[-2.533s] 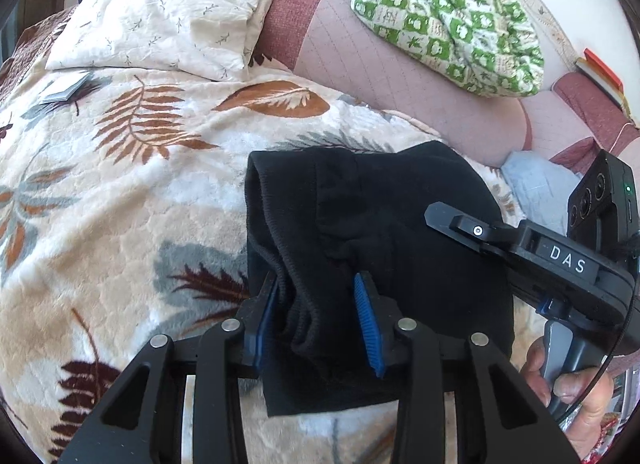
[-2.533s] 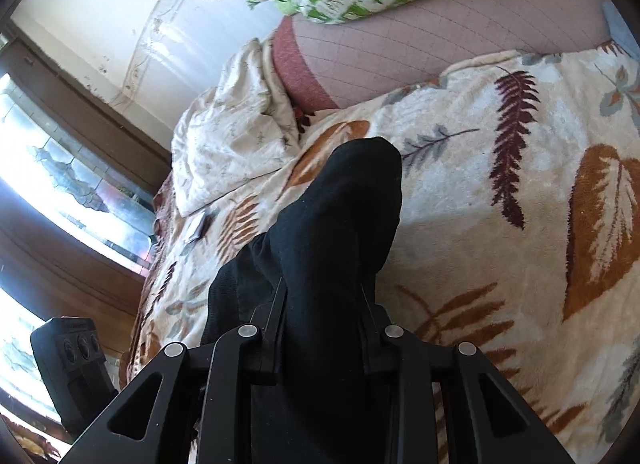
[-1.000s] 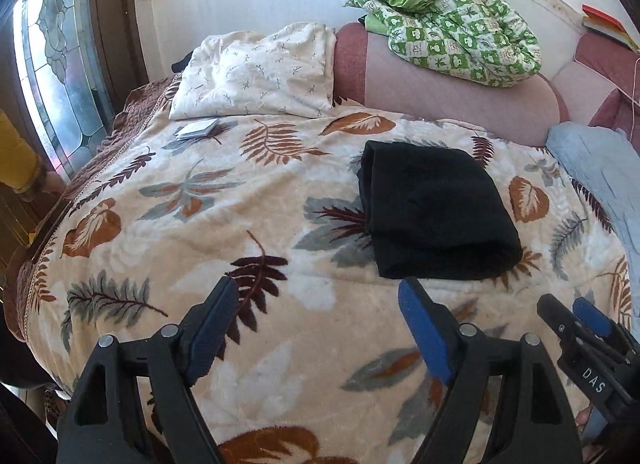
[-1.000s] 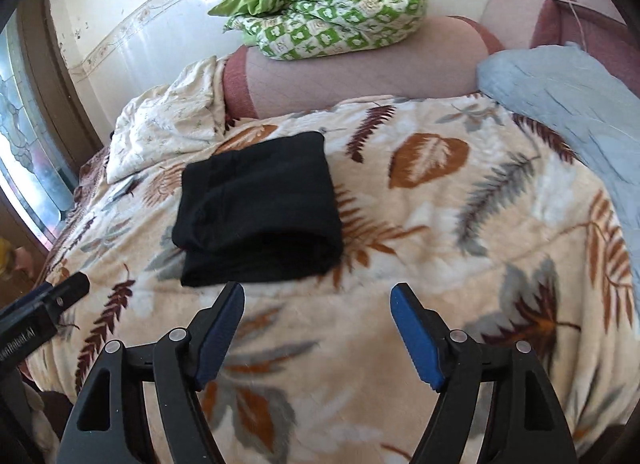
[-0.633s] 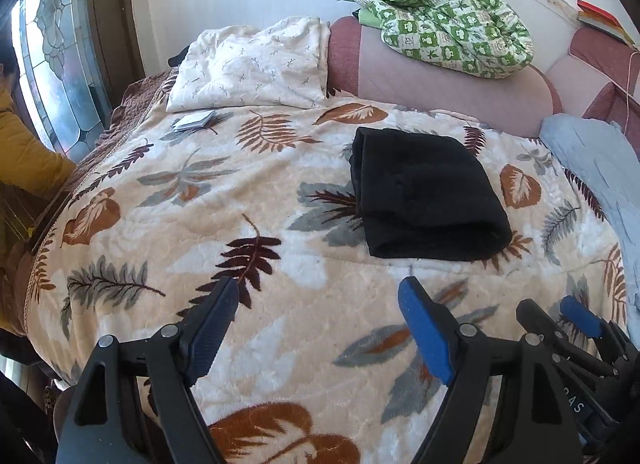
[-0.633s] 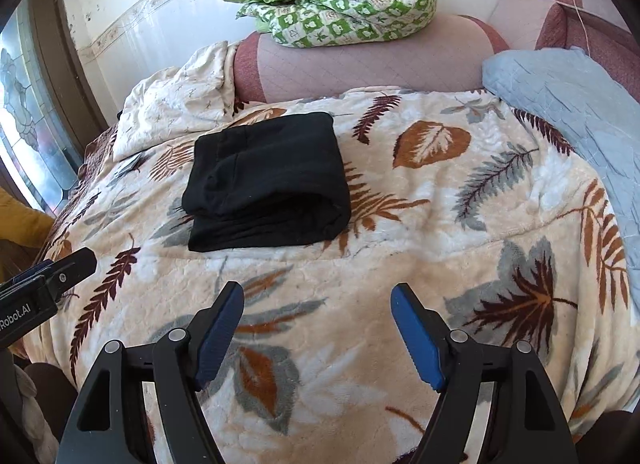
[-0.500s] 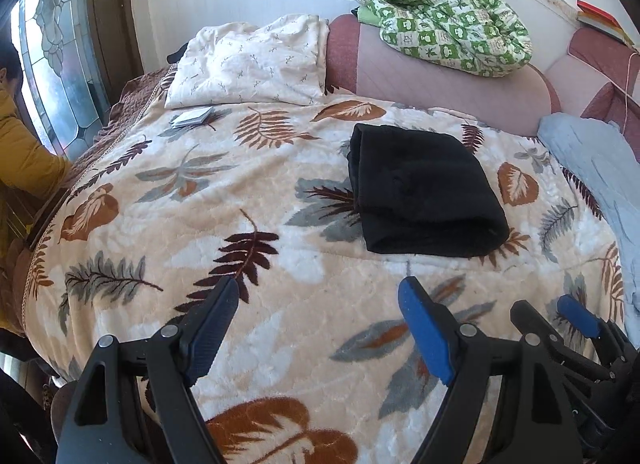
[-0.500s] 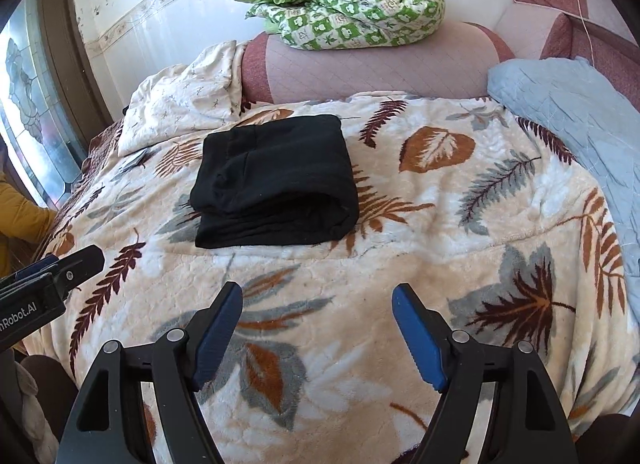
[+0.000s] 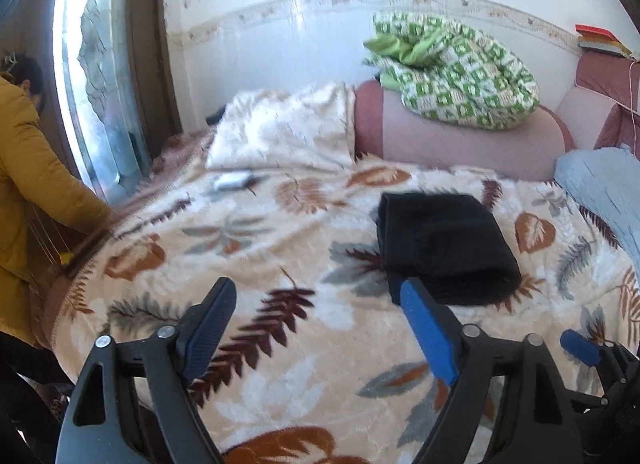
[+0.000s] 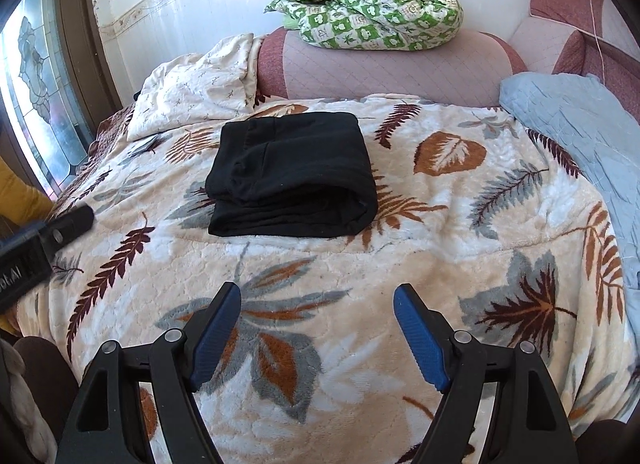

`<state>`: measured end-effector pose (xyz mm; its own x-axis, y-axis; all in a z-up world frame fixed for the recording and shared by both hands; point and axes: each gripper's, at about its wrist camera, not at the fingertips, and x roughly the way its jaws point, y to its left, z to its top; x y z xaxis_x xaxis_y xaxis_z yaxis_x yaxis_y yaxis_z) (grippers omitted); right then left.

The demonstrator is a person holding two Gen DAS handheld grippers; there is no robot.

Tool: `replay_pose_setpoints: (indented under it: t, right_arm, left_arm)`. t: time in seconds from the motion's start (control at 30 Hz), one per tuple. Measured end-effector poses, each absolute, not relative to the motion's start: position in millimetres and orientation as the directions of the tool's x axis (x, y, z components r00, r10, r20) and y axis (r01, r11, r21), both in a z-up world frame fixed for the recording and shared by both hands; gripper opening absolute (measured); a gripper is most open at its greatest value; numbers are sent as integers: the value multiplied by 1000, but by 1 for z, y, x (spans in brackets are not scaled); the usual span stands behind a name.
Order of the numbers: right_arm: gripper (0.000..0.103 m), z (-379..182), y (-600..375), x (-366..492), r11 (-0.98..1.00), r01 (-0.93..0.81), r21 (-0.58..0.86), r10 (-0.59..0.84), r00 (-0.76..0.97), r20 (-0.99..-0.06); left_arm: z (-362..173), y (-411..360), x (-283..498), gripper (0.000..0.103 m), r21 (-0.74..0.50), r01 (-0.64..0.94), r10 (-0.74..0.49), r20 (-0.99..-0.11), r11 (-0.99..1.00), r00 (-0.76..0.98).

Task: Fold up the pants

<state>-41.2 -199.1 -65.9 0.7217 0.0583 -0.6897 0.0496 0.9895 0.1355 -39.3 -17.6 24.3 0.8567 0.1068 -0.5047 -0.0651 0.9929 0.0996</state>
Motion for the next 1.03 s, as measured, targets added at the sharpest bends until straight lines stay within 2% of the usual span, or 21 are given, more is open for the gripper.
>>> replay_pose_setpoints:
  t: [0.03, 0.1, 0.17, 0.23, 0.33, 0.5, 0.73, 1.03]
  right_arm:
    - [83, -65, -197, -41, 990, 43, 134, 61, 723, -688]
    - [83, -62, -194, -39, 991, 27, 130, 70, 727, -683]
    - [83, -59, -191, -35, 991, 10, 135, 85, 728, -680]
    - [84, -56, -189, -31, 990, -3, 138, 96, 730, -676]
    - [84, -54, -186, -26, 991, -20, 135, 107, 727, -678]
    - [84, -57, -178, -19, 994, -28, 103, 92, 718, -690]
    - [84, -72, -165, -14, 995, -50, 83, 94, 691, -717]
    - [84, -81, -166, -7, 998, -34, 61, 68, 675, -735]
  left_arm:
    - [30, -19, -45, 103, 110, -78, 121, -466, 991, 877]
    - [38, -21, -51, 103, 111, -83, 122, -411, 990, 904]
    - [42, -22, -48, 103, 105, -52, 91, -408, 993, 909]
    - [41, -22, -39, 103, 95, -7, 50, -456, 995, 889]
    - [32, -16, -24, 103, 3, 38, -30, -555, 999, 831]
    - [0, -6, -5, 103, -53, 4, -39, -683, 999, 729]
    - [-23, -4, 4, 103, -57, -2, -40, -742, 998, 669]
    - [-33, -8, 11, 103, -41, 12, -39, -763, 999, 645]
